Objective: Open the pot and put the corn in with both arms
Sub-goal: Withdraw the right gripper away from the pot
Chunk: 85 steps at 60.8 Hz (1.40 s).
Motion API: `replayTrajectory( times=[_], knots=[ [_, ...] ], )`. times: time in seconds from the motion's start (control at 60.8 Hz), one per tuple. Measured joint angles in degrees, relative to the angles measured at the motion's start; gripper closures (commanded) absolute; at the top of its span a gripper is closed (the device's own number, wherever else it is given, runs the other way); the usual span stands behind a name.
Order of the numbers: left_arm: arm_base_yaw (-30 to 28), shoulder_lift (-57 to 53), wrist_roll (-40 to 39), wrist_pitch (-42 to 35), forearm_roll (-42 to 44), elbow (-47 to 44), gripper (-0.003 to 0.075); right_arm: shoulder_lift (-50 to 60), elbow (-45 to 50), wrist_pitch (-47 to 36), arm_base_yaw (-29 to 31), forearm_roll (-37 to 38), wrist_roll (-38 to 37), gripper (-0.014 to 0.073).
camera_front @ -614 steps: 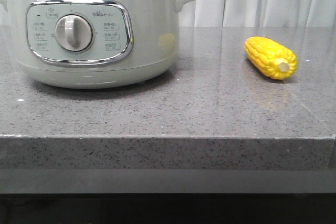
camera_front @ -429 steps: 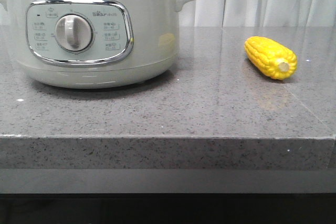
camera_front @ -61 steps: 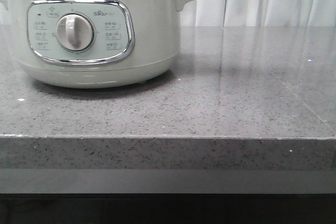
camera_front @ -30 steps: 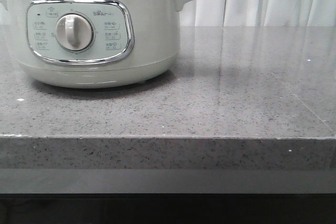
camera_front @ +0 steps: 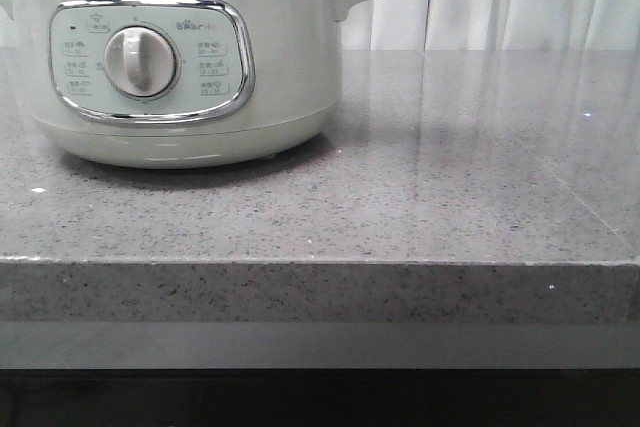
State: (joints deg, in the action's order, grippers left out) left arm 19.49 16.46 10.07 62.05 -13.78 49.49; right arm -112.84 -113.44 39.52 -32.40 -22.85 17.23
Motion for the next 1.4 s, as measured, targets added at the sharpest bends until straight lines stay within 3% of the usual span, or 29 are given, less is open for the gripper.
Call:
replayTrajectory(
  times=[0.131, 0.444, 0.592, 0.953, 1.167, 1.397],
  knots=[
    [0.00, 0.00, 0.00, 0.00, 0.00, 0.00, 0.0511, 0.45, -0.49, 0.11, 0.66, 0.00, 0.00, 0.0669],
    [0.00, 0.00, 0.00, 0.00, 0.00, 0.00, 0.0511, 5.42, -0.32, 2.27, 6.04, 1.39, 0.00, 0.0660],
    [0.00, 0.30, 0.00, -0.34, 0.00, 0.00, 0.0511, 11.71, 5.39, 1.99, 10.05, 4.27, 0.00, 0.0660],
    [0.00, 15.75, 1.86, -4.27, -0.07, 4.27, 0.0511, 37.58, 39.82, -10.37, 20.98, 5.08, 0.00, 0.0661],
    [0.00, 30.21, 3.14, -6.67, -0.07, 14.14, 0.0511, 54.82, 61.08, -19.45, 21.76, 5.90, 0.09, 0.0661],
    [0.00, 45.41, 3.52, -7.96, -0.07, 26.77, 0.0511, 69.92, 76.73, -22.54, 21.76, 5.99, 0.12, 0.0661]
  ],
)
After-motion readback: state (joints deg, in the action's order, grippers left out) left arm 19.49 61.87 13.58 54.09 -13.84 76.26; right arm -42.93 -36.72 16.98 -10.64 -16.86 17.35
